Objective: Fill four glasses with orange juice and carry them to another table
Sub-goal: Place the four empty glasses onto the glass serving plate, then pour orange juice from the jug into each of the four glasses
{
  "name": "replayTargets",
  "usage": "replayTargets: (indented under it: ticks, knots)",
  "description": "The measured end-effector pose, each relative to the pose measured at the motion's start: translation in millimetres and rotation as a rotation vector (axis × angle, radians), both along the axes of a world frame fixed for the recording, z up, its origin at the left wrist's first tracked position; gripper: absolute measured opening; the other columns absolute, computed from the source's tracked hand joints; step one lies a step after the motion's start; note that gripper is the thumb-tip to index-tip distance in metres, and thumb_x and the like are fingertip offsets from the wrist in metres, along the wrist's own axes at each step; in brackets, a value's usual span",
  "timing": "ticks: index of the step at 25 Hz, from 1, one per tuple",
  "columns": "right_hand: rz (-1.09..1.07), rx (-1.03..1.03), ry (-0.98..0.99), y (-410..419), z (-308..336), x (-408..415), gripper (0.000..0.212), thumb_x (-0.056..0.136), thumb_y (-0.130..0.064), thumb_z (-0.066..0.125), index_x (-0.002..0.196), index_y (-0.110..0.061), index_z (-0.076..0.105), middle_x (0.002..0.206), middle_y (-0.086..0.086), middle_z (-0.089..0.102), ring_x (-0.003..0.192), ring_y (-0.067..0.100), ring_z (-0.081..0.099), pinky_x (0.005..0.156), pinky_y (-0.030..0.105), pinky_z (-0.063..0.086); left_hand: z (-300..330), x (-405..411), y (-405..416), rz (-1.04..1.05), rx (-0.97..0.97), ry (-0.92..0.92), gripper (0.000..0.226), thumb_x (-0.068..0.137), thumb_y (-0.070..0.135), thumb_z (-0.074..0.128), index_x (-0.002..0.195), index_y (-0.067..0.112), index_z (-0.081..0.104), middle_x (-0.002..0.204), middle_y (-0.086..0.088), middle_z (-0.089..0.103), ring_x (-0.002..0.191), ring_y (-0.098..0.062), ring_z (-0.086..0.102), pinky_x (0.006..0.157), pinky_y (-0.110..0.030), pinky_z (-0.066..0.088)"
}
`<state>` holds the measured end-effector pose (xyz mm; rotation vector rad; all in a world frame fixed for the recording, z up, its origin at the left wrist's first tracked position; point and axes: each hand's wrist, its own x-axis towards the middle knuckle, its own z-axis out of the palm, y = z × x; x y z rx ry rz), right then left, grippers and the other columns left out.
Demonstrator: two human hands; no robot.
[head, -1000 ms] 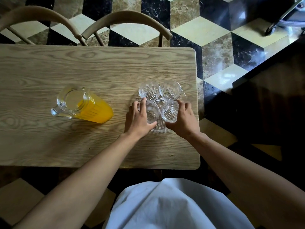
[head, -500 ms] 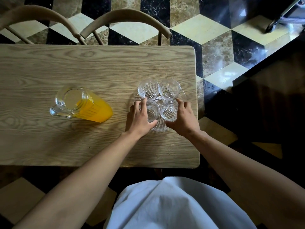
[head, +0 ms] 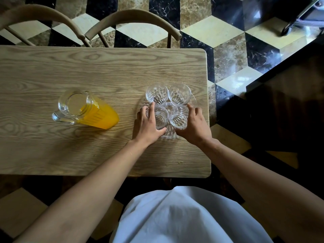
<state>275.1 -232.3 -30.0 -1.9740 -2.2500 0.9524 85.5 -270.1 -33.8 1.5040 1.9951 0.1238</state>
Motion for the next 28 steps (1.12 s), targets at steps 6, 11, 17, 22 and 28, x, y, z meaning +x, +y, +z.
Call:
replayTargets:
  ticks: [6,11,17,22,28]
  knots:
    - [0.01,0.018,-0.005,-1.8,6.7,5.8,0.125,0.066,-0.063,0.083,0.158,-0.012,0.017,0.149,0.015,0.037,0.134,0.034,0.045,0.111,0.042,0.042,10.0,-1.7,-6.9,0.021,0.016,-0.067,0.122,0.083,0.041,0.087,0.169,0.016,0.004,0.168,-0.022,0.012,0.154,-0.038,0.026,0.127,-0.045,0.03]
    - [0.001,0.034,0.032,-1.3,18.0,11.3,0.125,0.069,-0.078,0.07,0.159,-0.012,0.014,0.162,0.017,0.025,0.149,0.034,0.027,0.122,0.044,0.025,25.5,2.1,-13.3,0.032,0.05,-0.048,0.117,0.087,0.049,0.081,0.169,0.016,0.004,0.171,-0.02,0.007,0.157,-0.036,0.02,0.128,-0.047,0.028]
    - [0.083,0.088,0.062,-3.9,30.4,19.1,0.12,0.074,-0.079,0.065,0.16,-0.011,0.014,0.165,0.016,0.021,0.151,0.034,0.022,0.124,0.05,0.021,43.1,4.8,-30.4,0.067,0.107,0.043,0.114,0.089,0.059,0.073,0.169,0.017,0.003,0.17,-0.014,0.011,0.156,-0.034,0.024,0.124,-0.051,0.034]
    - [0.199,0.14,0.106,-4.7,43.7,8.8,0.115,0.077,-0.074,0.067,0.159,-0.012,0.017,0.163,0.015,0.024,0.147,0.036,0.027,0.122,0.053,0.024,54.9,5.9,-65.8,0.197,0.173,0.138,0.109,0.089,0.062,0.07,0.168,0.014,0.012,0.166,-0.018,0.021,0.15,-0.032,0.03,0.12,-0.041,0.034]
    - [0.357,0.169,0.212,-15.5,58.7,-39.5,0.106,0.08,-0.067,0.07,0.158,-0.012,0.023,0.161,0.013,0.027,0.146,0.033,0.029,0.121,0.047,0.028,67.9,-16.1,-119.6,0.399,0.19,0.166,0.104,0.089,0.059,0.072,0.166,0.011,0.021,0.164,-0.022,0.027,0.15,-0.04,0.031,0.122,-0.05,0.034]
